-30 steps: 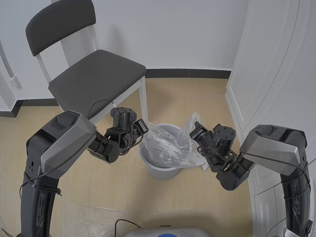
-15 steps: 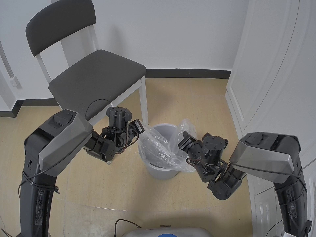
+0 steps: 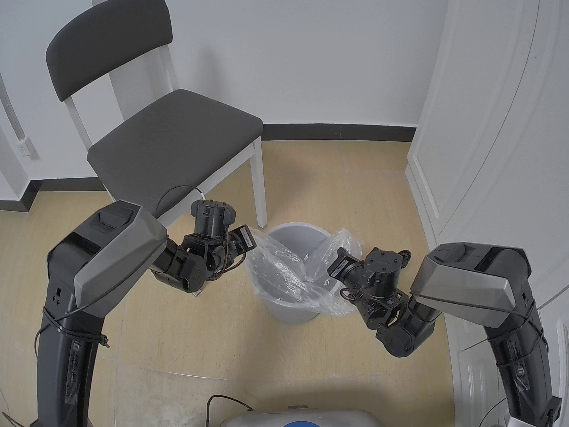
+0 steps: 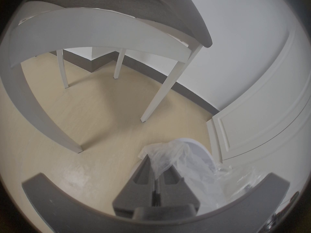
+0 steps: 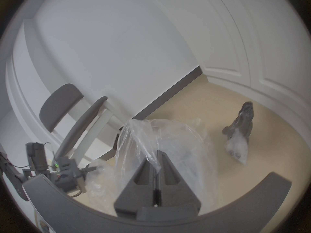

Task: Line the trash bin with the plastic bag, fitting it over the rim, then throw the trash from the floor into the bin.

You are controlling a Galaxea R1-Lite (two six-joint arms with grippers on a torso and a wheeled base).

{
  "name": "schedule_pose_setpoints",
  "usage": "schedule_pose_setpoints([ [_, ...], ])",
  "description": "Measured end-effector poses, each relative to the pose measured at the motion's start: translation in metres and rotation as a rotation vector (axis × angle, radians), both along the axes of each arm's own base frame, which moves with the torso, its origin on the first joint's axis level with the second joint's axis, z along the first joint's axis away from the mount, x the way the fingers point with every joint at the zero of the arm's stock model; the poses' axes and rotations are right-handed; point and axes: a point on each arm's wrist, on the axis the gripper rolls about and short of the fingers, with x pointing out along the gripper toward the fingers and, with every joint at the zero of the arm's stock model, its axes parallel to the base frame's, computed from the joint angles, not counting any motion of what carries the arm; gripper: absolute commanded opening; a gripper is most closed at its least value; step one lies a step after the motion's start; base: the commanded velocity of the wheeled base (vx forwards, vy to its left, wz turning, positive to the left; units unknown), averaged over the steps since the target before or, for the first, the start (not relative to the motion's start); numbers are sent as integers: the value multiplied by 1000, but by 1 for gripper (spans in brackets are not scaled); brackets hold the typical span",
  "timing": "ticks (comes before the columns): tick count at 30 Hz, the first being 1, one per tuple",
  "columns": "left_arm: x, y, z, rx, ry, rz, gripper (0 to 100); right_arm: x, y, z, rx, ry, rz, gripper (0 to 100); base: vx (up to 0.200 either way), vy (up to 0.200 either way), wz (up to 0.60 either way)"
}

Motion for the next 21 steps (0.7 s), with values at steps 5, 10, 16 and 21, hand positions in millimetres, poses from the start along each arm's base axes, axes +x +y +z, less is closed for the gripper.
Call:
schedule_pose_setpoints([
  [5, -6, 5, 3, 70, 94, -8, 0, 6, -15, 9, -55, 49, -34, 0, 0, 0, 0],
  [10, -7, 15, 8, 194, 108, -42, 0, 11, -33, 16, -146, 134, -69, 0, 0, 0, 0],
  [16, -11, 32, 3, 320, 165, -57, 0, 14, -52, 22, -259, 166, -95, 0, 0, 0, 0],
  [21, -12, 39, 2, 338, 182, -50, 0, 13, -63, 23, -298, 191, -111, 0, 0, 0, 0],
])
